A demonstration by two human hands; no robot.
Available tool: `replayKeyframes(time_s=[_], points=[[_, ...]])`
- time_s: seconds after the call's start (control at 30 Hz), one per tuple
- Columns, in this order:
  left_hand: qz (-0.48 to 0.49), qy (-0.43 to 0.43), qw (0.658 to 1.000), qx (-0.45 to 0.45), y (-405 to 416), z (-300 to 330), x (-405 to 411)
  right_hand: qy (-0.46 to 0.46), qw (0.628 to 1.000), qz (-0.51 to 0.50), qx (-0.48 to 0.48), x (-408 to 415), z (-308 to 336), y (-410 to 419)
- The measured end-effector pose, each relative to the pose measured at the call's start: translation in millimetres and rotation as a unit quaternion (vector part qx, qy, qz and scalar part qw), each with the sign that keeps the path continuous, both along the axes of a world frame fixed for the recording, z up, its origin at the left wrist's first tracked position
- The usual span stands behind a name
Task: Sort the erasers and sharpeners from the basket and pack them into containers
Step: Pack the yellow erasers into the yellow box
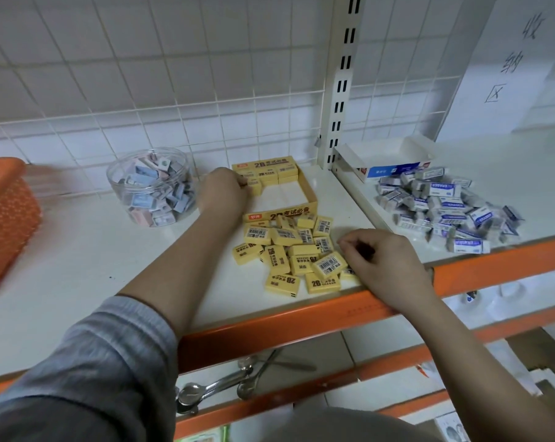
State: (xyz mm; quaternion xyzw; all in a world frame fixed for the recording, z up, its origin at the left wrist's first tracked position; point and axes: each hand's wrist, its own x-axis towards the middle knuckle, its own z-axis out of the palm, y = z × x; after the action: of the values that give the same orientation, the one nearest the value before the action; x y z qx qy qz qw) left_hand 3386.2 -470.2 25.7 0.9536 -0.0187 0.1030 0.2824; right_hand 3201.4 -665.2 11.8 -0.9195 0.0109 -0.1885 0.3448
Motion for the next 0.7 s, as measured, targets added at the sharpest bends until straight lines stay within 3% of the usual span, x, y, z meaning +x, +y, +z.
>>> replayKeyframes(time_s=[0.17,0.3,0.7], points=[[-0.079,-0.034,0.996,-0.027,10,18,-25,0.001,0.999,0.027,0.047,2,5,1],[-0.16,-0.013,0.987,-0.025,21,36,-63,0.026,0.995,0.063,0.067,2,2,-3],[-0.195,0.041,0.979,-0.038,32,5,-105,0.076,0.986,0.126,0.079,0,6,-7]])
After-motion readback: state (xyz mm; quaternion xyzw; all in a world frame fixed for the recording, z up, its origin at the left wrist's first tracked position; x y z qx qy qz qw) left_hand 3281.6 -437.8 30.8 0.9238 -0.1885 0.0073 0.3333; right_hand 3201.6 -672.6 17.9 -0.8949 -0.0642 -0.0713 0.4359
